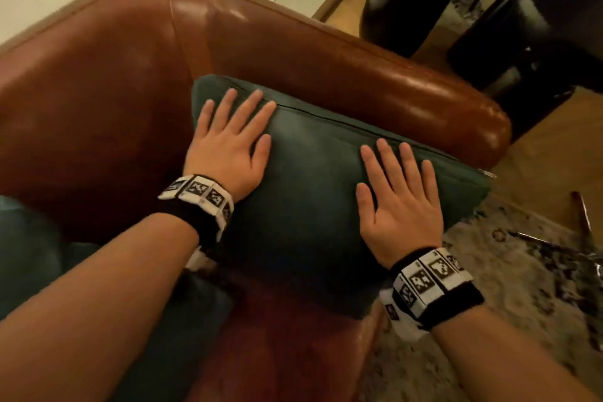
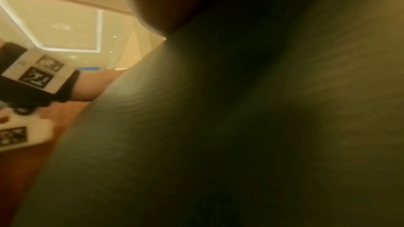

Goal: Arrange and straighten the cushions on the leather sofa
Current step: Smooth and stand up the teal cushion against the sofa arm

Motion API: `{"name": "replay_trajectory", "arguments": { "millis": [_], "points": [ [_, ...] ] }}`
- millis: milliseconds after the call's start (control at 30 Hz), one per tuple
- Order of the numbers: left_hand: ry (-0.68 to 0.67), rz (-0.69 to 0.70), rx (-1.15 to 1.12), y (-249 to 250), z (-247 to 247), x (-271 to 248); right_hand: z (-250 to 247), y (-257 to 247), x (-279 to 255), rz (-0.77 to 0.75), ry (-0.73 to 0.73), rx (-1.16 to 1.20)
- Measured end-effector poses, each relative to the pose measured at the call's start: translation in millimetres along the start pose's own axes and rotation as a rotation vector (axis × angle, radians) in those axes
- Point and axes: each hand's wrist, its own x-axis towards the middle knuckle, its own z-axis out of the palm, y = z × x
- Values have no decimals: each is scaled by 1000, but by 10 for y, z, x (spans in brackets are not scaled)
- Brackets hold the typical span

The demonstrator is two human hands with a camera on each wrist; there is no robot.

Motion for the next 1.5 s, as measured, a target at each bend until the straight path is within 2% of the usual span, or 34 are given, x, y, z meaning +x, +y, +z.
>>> {"name": "replay_trajectory", "arguments": {
  "millis": [67,167,200,267,333,400,467,600,667,767,900,1000,1100,1167,1300,1433,1500],
  "points": [
    [-38,-78,-3,-196,-89,18,-64,248,-79,85,22,29],
    [-19,-79,-41,-35,-286,105,-230,313,-84,152,83,135],
    [-22,-26,-70,95,-350,154,-280,255,-25,158,103,167],
    [-86,176,-79,394,-408,250,-339,67,171,134,91,209],
    [-169,338,-30,616,-363,339,-360,-113,405,101,-8,199],
    [-228,365,-3,664,-325,404,-357,-199,542,103,-119,129],
    [-185,359,7,644,-294,430,-338,-189,565,104,-76,125],
    [-97,307,-106,671,-307,455,-270,-135,520,101,150,282],
    [-106,274,-185,623,-320,477,-242,-134,506,100,209,328],
    [-191,290,-234,473,-337,544,-228,-126,500,110,252,387],
    [-200,252,-264,426,-364,616,-255,-108,543,100,225,411],
    [-200,245,-283,425,-367,624,-287,17,559,102,106,300],
    [-254,283,-172,275,-397,642,-297,233,485,88,-6,201],
    [-303,262,-68,69,-418,641,-281,368,387,74,-26,190],
    [-358,198,-12,-290,-458,590,-222,457,311,49,85,248],
    [-236,174,14,-193,-474,582,-176,445,375,63,164,294],
    [-244,147,1,-179,-491,590,-187,465,384,49,148,305]
  ]
}}
